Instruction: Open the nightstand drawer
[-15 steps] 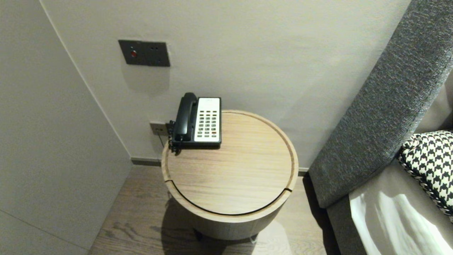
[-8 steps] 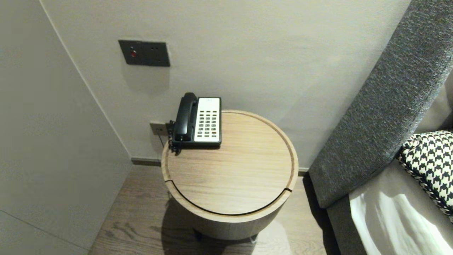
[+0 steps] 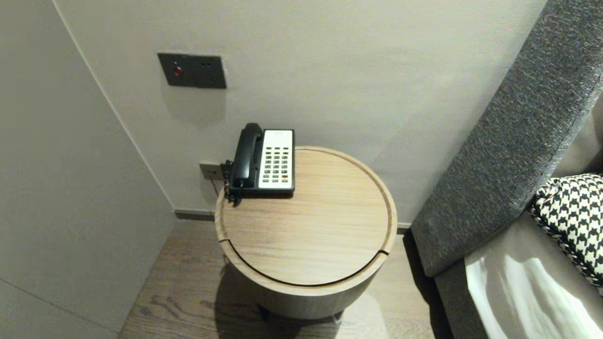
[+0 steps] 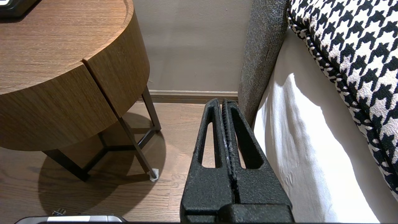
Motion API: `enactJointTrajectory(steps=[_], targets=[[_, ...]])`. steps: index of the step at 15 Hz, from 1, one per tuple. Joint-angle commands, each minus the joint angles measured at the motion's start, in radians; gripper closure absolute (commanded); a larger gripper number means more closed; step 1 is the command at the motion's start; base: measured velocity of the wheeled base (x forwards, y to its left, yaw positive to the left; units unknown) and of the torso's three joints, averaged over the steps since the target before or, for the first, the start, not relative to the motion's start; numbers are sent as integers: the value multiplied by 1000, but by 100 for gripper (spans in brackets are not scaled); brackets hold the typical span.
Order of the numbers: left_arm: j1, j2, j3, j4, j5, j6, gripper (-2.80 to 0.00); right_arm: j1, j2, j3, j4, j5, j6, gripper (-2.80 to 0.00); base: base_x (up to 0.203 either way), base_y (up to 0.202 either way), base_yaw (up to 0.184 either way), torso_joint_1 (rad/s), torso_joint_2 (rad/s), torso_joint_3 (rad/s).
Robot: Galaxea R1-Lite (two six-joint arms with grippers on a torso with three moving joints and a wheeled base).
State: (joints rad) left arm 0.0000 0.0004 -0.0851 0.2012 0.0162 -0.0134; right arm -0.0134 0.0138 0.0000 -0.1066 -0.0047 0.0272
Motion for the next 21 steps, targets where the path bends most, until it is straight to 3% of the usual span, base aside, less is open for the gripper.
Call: enactJointTrajectory(steps=[1,12,17,21], targets=[[0,0,-1,1,1,0,0,0,3,40,-1,0,0,0,0,0,0,0,0,0],[0,15,-42,13,5,17,0,0,3,40,-1,0,0,0,0,0,0,0,0,0],[-3,412,-278,9,-18,-17,0,0,3,40,-1,0,0,0,0,0,0,0,0,0],[-6,819,-533,33,-97,-156,0,0,3,40,-1,0,0,0,0,0,0,0,0,0]])
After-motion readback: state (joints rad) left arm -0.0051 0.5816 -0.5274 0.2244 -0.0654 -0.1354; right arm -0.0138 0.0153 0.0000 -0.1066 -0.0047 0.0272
